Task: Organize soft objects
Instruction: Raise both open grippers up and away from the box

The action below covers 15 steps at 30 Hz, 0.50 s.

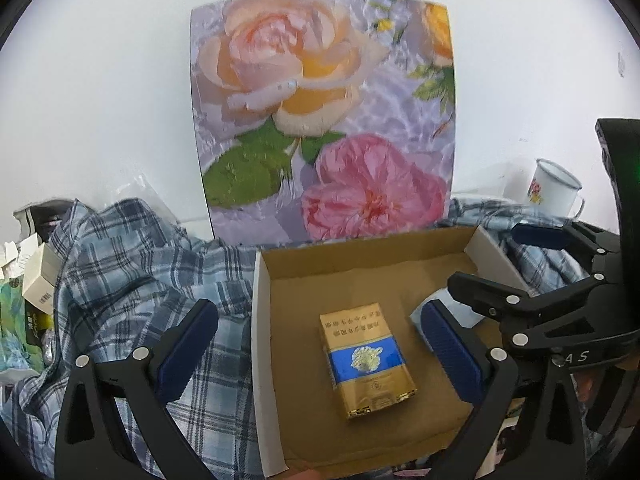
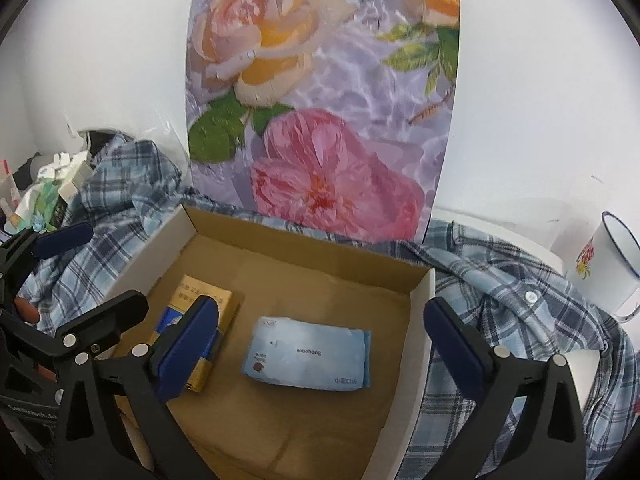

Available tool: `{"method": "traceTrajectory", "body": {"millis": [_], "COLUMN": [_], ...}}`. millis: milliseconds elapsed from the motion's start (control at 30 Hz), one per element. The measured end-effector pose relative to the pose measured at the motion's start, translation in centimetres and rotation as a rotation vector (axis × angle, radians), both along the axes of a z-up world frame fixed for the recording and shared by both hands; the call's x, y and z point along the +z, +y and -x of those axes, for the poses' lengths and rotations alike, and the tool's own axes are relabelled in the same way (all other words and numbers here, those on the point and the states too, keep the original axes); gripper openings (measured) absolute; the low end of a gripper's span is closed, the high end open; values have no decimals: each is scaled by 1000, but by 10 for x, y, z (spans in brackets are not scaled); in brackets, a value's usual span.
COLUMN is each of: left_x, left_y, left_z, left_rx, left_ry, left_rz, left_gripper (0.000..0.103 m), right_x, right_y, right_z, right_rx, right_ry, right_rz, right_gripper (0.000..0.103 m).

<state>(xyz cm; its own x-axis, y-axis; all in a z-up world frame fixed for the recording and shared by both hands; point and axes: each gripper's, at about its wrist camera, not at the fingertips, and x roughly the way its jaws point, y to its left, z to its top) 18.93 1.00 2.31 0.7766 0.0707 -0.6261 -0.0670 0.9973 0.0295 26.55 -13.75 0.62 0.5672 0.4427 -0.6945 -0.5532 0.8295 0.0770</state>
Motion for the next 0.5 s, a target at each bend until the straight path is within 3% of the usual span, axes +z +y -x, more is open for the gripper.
{"method": "traceTrajectory", "body": {"millis": [500], "left_x": [61], "left_y": [-7], "left_z": [37], "left_rx": [-37], "left_ry": [-139], "left_rz": [-10], "left_gripper": [103], "right_x": [61], "right_y": [-9], "right_z": [29], "right_rx": [6], "right_ry": [-112], "right_rz": [-79], "right_gripper": [102]}}
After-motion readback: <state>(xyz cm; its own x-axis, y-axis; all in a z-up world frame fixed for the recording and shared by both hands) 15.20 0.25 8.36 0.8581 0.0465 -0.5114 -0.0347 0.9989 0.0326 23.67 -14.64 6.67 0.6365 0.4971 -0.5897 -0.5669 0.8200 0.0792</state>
